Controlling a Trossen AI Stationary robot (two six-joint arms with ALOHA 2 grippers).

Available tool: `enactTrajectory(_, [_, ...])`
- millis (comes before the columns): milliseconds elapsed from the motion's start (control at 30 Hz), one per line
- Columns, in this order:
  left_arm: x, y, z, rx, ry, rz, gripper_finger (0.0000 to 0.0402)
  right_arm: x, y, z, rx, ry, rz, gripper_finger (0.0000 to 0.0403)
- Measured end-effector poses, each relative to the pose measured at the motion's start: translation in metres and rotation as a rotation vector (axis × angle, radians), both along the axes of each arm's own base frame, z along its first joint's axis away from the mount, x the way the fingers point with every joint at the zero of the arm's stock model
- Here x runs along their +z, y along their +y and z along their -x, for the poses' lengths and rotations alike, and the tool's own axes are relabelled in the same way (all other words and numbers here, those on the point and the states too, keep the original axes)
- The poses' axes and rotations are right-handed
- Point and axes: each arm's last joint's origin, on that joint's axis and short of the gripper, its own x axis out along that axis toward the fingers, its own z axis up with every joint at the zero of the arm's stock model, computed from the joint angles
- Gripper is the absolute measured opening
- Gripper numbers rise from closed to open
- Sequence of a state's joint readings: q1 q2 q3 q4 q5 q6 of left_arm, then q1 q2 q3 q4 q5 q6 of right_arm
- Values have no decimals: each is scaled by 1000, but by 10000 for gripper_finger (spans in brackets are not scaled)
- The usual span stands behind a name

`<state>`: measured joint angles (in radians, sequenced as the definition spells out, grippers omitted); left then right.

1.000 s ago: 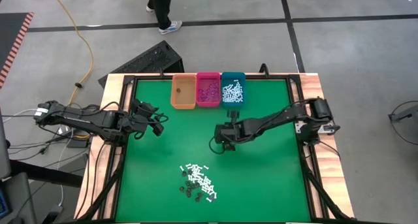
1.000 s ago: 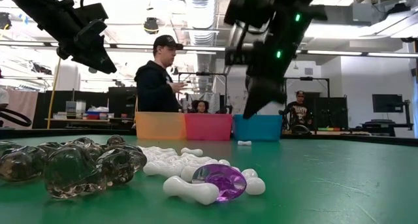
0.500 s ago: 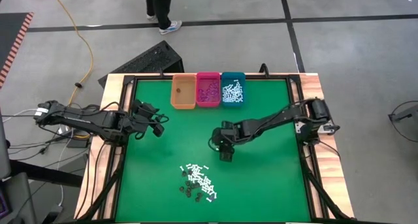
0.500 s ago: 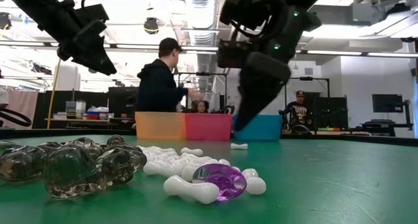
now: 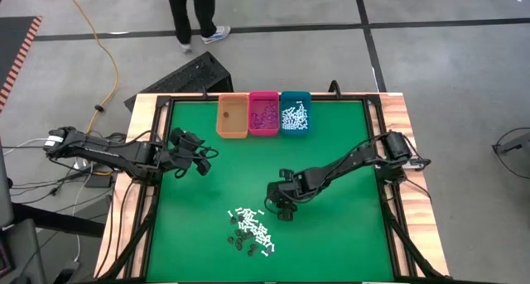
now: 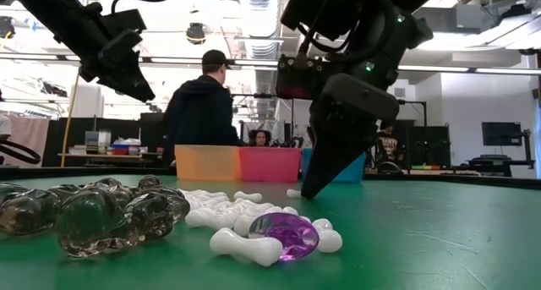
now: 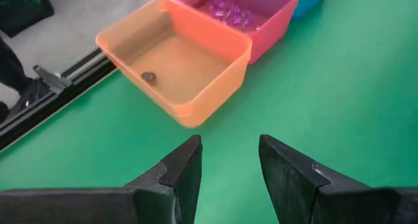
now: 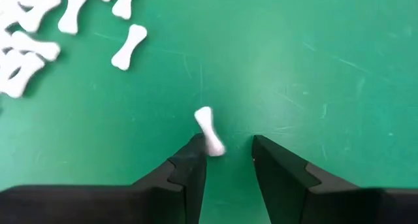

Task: Sort Halloween decoration
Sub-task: Put the white bone toy into the blue bin

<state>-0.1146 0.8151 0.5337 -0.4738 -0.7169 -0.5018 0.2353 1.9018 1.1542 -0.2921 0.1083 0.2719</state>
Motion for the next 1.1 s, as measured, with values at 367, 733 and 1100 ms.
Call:
enactTrajectory(367, [-1,0,-1,3,4,-3,144,-12,14,-5,55,-40,82,125])
enactTrajectory(733, [-1,0,-1,3,4,-4,144,-13,9,-6,56,-32,74,34])
enactTrajectory(1100, [-1,0,-1,-4,10,-9,144,4,-3,-18,60,-1,98,16])
